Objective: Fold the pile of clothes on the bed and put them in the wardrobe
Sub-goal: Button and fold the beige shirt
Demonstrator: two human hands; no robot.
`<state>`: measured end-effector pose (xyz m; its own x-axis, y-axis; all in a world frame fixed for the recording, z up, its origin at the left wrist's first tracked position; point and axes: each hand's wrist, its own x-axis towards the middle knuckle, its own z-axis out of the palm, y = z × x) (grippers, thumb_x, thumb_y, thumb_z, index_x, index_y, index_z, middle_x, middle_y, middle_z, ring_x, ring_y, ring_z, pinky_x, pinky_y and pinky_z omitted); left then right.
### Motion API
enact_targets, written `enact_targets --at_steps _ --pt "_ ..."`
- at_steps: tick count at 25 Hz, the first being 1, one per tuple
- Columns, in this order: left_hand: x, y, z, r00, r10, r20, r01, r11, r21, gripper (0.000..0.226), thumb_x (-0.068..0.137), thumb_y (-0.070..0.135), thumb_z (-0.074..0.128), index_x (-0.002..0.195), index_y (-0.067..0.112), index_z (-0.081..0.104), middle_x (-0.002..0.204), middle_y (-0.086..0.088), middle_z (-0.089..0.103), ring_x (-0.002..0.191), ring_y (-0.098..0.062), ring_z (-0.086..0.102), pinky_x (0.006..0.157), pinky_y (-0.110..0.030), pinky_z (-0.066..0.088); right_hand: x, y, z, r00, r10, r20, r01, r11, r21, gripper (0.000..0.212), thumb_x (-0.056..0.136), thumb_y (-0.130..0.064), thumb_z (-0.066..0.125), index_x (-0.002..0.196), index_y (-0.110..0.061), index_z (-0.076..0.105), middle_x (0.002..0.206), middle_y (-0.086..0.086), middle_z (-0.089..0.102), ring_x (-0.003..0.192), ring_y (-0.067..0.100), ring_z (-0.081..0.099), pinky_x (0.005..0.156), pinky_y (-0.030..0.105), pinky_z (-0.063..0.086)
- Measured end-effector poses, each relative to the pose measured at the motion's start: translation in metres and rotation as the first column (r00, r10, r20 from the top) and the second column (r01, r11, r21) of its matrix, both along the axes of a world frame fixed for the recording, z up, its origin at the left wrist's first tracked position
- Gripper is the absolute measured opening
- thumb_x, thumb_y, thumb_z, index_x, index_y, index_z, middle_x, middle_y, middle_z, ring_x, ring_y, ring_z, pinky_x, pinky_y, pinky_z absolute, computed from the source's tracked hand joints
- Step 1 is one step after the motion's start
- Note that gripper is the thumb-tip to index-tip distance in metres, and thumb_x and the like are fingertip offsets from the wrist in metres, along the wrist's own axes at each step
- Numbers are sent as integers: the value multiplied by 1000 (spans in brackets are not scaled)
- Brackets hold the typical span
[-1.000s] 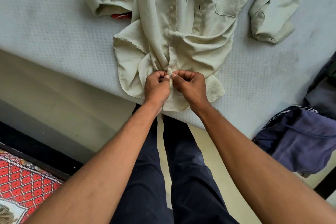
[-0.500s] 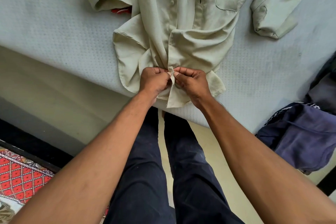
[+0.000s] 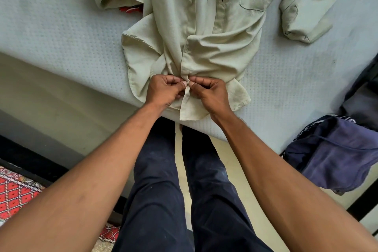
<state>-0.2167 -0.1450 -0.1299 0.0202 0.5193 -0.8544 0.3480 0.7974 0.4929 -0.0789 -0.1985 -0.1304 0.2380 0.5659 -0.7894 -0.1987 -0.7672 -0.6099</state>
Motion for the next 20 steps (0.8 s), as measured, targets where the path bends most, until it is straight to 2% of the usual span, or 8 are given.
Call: enact_targets --at_steps 2,4,6,10,13,15,18,20 --pt "-1 2 2 999 19 39 -18 1000 -22 6 86 13 78 92 11 76 84 -7 77 82 -24 75 70 -27 61 -3 -1 2 998 -69 -9 69 998 -4 15 91 -7 76 105 -6 78 89 -1 79 81 5 73 73 19 56" --pt "0 1 3 998 20 57 -20 1000 2 6 85 14 79 90 14 76 82 -4 77 79 -20 75 70 -28 62 -6 -4 5 988 -152 -21 151 988 -16 11 90 -6 76 100 -3 78 83 2 78 73 6 72 68 19 56" --pt "1 -1 2 997 36 61 -37 999 15 6 84 13 80 87 16 76 80 -3 77 78 -19 75 71 -29 62 -9 -7 7 983 -184 -21 184 983 -22 12 88 -7 78 98 -1 78 84 5 79 76 10 74 71 22 59" --pt "-1 1 2 997 16 74 -17 1000 2 8 85 11 79 92 12 76 77 0 76 69 -10 73 62 -21 59 -12 -9 6 985 -169 -24 169 985 -25 25 83 -7 83 106 0 78 97 10 79 95 21 76 90 34 61" --pt "-4 6 5 994 -11 105 16 999 -44 5 86 10 77 90 12 75 71 2 75 62 -7 71 59 -17 57 -11 -8 4 992 -115 49 116 993 -23 20 82 -3 83 102 -3 79 93 8 79 91 18 77 89 34 61" --pt "-4 8 6 995 -25 94 30 998 -51 5 87 8 76 87 13 74 68 1 74 60 -6 70 59 -18 57 -12 -7 1 992 -68 107 72 997 -29 16 81 -6 83 97 -7 81 91 5 80 89 16 77 90 39 61" --pt "-1 4 9 996 7 84 -7 1000 4 5 87 10 76 86 15 74 71 -2 75 61 -9 71 60 -21 58 -13 -7 -3 989 -84 120 91 994 -56 14 81 -11 85 94 -9 82 88 3 80 87 18 77 88 45 62" --pt "3 -2 12 998 59 36 -62 994 88 6 87 11 77 87 15 73 74 -3 76 65 -13 73 61 -22 59 -12 -6 -4 989 -33 147 39 998 -44 12 82 -13 85 93 -10 82 86 1 80 85 16 77 87 45 62"
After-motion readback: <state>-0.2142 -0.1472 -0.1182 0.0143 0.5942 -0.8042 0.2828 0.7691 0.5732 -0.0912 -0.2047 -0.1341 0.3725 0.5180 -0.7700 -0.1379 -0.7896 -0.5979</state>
